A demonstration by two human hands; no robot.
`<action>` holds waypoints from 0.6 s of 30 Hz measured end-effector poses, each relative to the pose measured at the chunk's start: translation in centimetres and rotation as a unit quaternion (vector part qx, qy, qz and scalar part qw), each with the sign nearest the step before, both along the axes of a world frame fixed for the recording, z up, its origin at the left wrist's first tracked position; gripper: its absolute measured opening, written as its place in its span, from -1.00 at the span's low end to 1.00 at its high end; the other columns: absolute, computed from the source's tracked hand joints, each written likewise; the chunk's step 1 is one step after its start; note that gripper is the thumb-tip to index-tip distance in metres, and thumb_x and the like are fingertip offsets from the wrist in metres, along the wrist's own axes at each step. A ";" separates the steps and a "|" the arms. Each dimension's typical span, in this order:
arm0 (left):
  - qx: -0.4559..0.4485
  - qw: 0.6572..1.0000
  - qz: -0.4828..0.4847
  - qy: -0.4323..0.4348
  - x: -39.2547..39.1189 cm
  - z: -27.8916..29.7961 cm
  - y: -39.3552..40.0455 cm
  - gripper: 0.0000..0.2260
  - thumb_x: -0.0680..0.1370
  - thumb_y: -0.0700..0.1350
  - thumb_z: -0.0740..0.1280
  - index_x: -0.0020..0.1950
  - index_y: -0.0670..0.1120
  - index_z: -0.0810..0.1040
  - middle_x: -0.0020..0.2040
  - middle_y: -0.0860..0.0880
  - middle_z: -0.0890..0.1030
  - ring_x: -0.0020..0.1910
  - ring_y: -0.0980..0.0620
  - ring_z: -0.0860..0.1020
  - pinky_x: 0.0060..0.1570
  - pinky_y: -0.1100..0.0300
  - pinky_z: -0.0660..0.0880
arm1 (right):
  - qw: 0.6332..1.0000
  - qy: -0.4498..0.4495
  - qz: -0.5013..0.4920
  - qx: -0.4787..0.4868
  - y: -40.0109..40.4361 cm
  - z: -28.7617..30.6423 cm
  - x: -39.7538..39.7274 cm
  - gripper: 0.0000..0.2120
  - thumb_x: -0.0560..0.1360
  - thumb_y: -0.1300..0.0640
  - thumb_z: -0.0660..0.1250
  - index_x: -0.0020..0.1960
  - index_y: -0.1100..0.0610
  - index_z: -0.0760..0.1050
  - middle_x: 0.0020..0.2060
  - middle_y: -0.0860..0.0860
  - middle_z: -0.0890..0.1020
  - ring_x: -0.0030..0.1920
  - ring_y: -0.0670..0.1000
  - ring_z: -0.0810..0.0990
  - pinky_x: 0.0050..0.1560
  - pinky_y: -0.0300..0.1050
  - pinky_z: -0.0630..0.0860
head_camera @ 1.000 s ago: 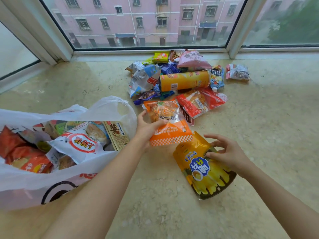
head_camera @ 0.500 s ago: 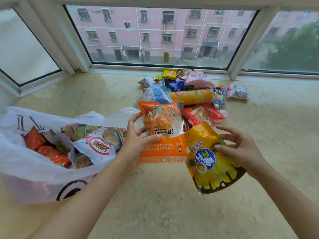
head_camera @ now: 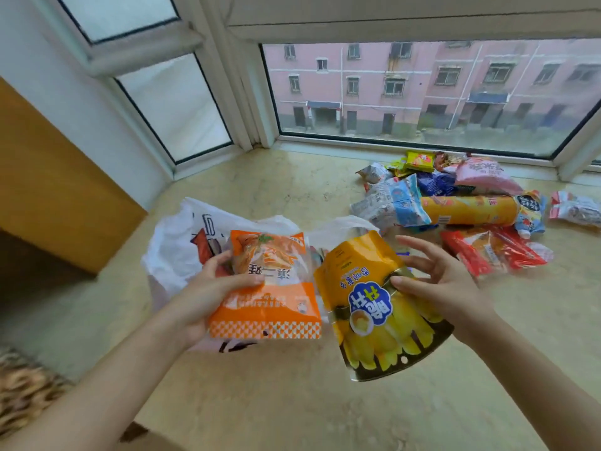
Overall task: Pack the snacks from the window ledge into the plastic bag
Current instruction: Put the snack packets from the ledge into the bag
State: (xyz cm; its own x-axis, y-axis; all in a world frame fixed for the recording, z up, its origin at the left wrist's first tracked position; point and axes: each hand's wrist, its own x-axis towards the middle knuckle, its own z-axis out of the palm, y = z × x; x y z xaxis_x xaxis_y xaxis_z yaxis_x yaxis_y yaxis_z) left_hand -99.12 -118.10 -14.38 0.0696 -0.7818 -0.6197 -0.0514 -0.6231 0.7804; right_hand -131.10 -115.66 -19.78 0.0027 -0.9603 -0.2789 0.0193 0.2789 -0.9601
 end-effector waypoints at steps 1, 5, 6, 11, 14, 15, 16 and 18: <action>0.013 1.000 0.016 -0.007 0.7 0.6 0.1 -0.25 0.35 -0.26 0.51 0.45 -0.01 0.25 0.16 -0.16 0.59 -0.19 -0.09 0.66 -0.41 0.14 0.58 | 1.000 -0.009 0.008 0.005 -0.7 0.0 1.2 -0.40 0.33 0.28 0.50 0.27 -0.15 0.48 0.03 0.00 0.67 -0.02 0.05 0.68 -0.11 0.02 0.64; 0.066 0.997 0.029 -0.021 3.5 1.8 -0.4 -0.52 0.44 -0.19 0.45 0.33 -0.14 0.42 -0.03 -0.19 0.68 -0.32 -0.05 0.67 -0.45 0.17 0.56 | 0.998 -0.037 0.039 0.024 -3.2 -0.3 5.0 -0.42 0.33 0.31 0.50 0.23 -0.16 0.51 0.04 0.05 0.67 0.00 0.07 0.68 -0.10 0.04 0.62; 0.075 0.997 0.023 -0.024 4.0 1.9 -0.6 -0.59 0.45 -0.17 0.44 0.27 -0.16 0.47 -0.10 -0.18 0.70 -0.35 -0.04 0.67 -0.46 0.19 0.56 | 0.997 -0.047 0.043 0.036 -3.7 -0.4 5.7 -0.42 0.34 0.33 0.49 0.23 -0.13 0.51 0.04 0.06 0.67 -0.01 0.06 0.68 -0.12 0.00 0.62; 0.094 0.995 -0.001 -0.026 4.4 1.9 -2.6 -0.62 0.49 -0.22 0.40 0.28 -0.21 0.44 -0.08 -0.23 0.67 -0.27 -0.10 0.68 -0.32 0.09 0.64 | 0.985 -0.111 0.032 0.128 -5.7 -1.4 7.5 -0.46 0.38 0.42 0.42 0.26 0.01 0.48 -0.05 0.07 0.67 -0.13 0.07 0.69 -0.26 -0.08 0.64; 0.099 0.994 -0.029 -0.044 3.6 1.5 -4.8 -0.54 0.51 -0.25 0.37 0.37 -0.16 0.32 0.03 -0.23 0.61 -0.26 -0.11 0.67 -0.38 0.06 0.63 | 0.973 -0.135 0.009 0.189 -6.8 -2.5 7.9 -0.46 0.40 0.44 0.39 0.28 0.04 0.46 -0.07 0.07 0.66 -0.18 0.07 0.68 -0.37 -0.11 0.61; 0.101 0.992 -0.047 -0.065 3.2 1.5 -5.5 -0.61 0.53 -0.24 0.34 0.33 -0.15 0.36 -0.02 -0.20 0.61 -0.31 -0.05 0.65 -0.43 0.12 0.61 | 0.966 -0.149 -0.003 0.209 -7.2 -2.9 8.0 -0.45 0.40 0.46 0.37 0.30 0.06 0.45 -0.06 0.10 0.65 -0.22 0.07 0.68 -0.40 -0.10 0.60; 0.103 0.989 -0.060 -0.082 2.8 1.6 -6.2 -0.67 0.54 -0.24 0.32 0.29 -0.14 0.39 -0.06 -0.17 0.60 -0.33 -0.02 0.63 -0.45 0.13 0.60 | 0.959 -0.167 -0.014 0.229 -7.6 -3.4 8.3 -0.43 0.40 0.48 0.35 0.32 0.08 0.44 -0.01 0.15 0.64 -0.27 0.08 0.68 -0.43 -0.09 0.60; 0.105 0.985 -0.072 -0.114 2.2 1.7 -7.6 -0.74 0.55 -0.25 0.30 0.22 -0.08 0.39 -0.08 -0.14 0.58 -0.33 -0.01 0.61 -0.44 0.11 0.61 | 0.945 -0.201 -0.025 0.257 -8.2 -4.1 8.9 -0.41 0.40 0.51 0.32 0.34 0.10 0.42 0.15 0.24 0.58 -0.35 0.10 0.68 -0.48 -0.05 0.59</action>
